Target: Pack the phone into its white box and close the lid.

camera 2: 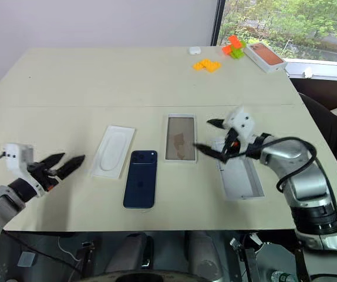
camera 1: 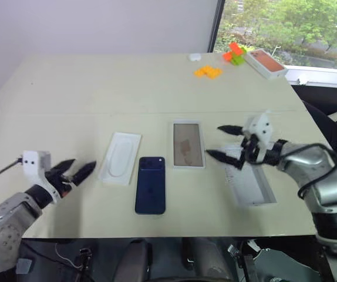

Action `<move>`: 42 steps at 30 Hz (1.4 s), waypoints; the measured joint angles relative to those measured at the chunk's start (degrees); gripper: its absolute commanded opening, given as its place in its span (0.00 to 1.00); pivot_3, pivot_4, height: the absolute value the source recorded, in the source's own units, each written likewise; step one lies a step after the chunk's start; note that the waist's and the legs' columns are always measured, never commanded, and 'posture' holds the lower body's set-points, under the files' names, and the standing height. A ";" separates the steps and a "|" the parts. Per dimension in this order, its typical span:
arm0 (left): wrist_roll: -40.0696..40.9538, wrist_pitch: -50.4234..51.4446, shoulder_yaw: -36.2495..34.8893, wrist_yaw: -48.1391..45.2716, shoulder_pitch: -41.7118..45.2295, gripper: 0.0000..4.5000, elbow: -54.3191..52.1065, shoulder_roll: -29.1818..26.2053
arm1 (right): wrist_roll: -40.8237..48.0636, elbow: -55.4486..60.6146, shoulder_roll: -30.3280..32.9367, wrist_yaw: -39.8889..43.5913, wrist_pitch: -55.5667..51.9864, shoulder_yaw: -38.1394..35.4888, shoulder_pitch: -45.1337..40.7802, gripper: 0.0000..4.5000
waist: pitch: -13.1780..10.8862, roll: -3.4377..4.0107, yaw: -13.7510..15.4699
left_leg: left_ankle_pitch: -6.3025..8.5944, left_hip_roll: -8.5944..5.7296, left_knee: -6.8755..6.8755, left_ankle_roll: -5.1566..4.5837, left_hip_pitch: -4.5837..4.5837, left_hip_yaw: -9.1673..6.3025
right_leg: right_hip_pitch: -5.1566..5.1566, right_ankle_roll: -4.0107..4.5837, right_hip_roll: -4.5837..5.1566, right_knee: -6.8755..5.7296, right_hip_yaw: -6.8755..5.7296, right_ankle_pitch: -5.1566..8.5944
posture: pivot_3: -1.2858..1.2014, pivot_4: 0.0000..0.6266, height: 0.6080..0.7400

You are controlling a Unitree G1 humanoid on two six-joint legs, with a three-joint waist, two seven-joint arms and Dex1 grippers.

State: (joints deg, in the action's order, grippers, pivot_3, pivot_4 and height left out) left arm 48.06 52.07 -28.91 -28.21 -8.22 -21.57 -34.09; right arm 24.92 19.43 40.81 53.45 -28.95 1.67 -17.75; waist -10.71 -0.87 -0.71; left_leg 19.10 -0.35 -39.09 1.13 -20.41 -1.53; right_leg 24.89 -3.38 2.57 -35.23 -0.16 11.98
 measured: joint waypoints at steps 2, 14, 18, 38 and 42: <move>3.14 4.31 0.08 1.16 0.19 0.99 0.01 0.00 | 0.87 2.91 0.05 0.63 -0.99 0.51 0.07 1.00 | 0.00 -0.02 0.00 | 0.00 0.00 -0.07 0.00 0.01 0.00 | -0.03 0.00 0.00 0.00 -0.02 0.00 | 0.52 0.24 1.00; 10.13 16.04 1.64 10.18 7.49 0.99 -0.02 1.80 | -0.04 9.67 3.28 4.67 -1.56 6.92 3.48 1.00 | 0.05 0.00 0.20 | -0.02 -0.14 -0.09 0.03 0.15 -0.02 | -0.21 0.12 0.02 0.00 -0.01 0.09 | 0.52 0.24 1.00; 12.07 18.62 1.37 12.47 9.04 0.99 0.08 2.67 | -0.03 9.75 3.18 4.33 -1.55 7.07 3.72 1.00 | 0.06 0.02 0.27 | -0.02 -0.16 -0.09 0.03 0.17 -0.03 | -0.23 0.12 0.03 0.00 -0.01 0.09 | 0.52 0.24 1.00; 27.31 21.41 -4.28 18.46 7.48 0.01 3.70 3.01 | -0.01 10.67 2.98 4.18 -1.61 8.69 4.09 1.00 | 0.04 -0.02 0.11 | -0.04 -0.13 -0.09 0.07 0.12 -0.08 | -0.19 0.21 0.08 0.01 0.00 0.14 | 0.52 0.24 1.00; 32.29 17.99 -6.37 20.21 6.92 0.01 3.80 3.46 | -0.01 10.67 3.00 4.13 -1.61 8.69 4.09 1.00 | 0.03 -0.04 0.14 | -0.04 -0.13 -0.09 0.07 0.07 -0.08 | -0.14 0.21 0.11 0.01 0.02 0.14 | 0.52 0.24 1.00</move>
State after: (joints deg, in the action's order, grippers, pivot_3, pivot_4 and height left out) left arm 80.35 70.05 -35.28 -8.00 -1.30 -17.77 -30.63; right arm 24.91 30.11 43.81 57.58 -30.56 10.36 -13.66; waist -10.68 -0.91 -0.57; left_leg 19.06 -0.48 -39.18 1.21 -20.33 -1.61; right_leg 24.75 -3.17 2.68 -35.22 -0.14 12.12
